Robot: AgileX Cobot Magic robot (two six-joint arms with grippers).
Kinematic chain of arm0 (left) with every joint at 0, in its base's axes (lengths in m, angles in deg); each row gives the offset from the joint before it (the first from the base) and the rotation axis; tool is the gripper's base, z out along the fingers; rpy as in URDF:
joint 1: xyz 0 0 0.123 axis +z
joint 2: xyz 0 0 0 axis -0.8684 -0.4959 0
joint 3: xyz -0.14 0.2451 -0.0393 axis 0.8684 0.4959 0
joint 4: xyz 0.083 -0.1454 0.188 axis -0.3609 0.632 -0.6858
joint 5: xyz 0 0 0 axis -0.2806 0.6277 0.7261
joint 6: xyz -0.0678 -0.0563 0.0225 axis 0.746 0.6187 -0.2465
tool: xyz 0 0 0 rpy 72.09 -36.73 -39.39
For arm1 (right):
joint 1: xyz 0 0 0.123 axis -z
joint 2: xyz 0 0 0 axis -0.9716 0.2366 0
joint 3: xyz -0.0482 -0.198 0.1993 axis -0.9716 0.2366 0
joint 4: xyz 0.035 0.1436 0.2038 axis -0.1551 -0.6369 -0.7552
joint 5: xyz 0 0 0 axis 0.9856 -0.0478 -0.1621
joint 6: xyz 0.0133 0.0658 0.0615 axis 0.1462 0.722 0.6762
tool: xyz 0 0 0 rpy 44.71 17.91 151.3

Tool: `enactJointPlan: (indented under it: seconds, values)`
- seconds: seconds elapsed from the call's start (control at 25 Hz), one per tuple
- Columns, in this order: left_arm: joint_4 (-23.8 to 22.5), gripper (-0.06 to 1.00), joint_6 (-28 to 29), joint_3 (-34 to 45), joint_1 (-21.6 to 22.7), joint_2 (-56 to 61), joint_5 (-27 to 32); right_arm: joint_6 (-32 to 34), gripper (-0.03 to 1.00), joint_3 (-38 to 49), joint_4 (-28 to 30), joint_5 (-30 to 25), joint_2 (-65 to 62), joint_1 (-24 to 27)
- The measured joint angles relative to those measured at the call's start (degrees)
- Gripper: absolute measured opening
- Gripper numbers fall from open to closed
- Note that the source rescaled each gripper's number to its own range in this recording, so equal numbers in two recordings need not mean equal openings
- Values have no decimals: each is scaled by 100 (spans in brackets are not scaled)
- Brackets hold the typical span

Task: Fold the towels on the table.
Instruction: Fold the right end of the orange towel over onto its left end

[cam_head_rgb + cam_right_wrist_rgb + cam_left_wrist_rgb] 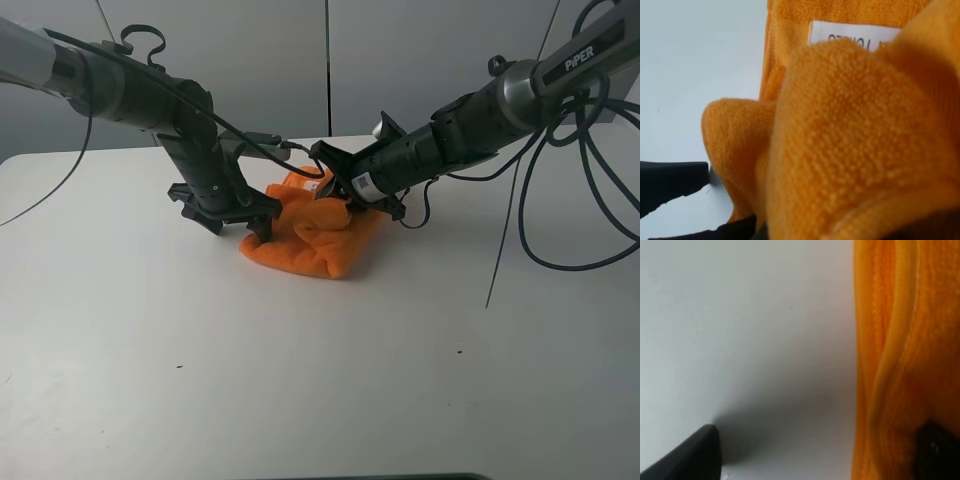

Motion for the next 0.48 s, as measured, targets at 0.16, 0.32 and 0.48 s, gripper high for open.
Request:
enactJointPlan:
  seconds: [0.16, 0.32, 0.48]
  values:
    - [0, 100, 0, 48, 0, 107, -38, 10, 5, 0, 15, -22, 0, 0]
    - [-203, 100, -4, 121, -11, 314, 97, 22, 5, 0, 15, -54, 0, 0]
    - [-393, 100, 58, 153, 26, 540, 245, 22, 5, 0, 15, -67, 0, -10]
